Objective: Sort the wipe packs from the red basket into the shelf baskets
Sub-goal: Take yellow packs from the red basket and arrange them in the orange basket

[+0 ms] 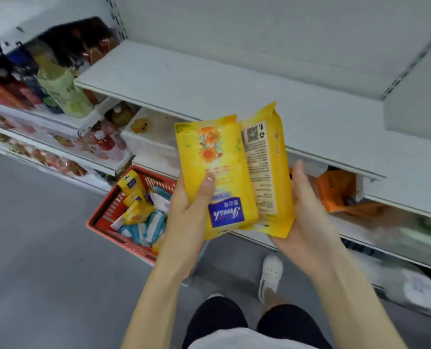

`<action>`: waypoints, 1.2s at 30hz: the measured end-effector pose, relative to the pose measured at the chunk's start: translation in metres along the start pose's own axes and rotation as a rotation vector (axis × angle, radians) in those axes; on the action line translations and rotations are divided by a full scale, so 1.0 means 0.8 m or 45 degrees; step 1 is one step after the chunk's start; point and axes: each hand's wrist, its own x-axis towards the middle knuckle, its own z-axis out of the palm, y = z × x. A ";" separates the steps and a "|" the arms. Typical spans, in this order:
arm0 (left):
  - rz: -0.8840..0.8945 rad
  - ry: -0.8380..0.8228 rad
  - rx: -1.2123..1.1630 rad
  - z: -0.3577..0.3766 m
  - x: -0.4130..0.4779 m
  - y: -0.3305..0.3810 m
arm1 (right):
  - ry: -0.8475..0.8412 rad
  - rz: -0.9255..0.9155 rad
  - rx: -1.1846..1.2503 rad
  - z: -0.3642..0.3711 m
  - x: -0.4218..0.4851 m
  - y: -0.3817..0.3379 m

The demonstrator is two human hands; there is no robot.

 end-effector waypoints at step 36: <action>-0.324 -0.651 0.237 0.721 -0.094 -0.169 | 1.193 -0.499 -0.074 -0.592 -0.396 -0.343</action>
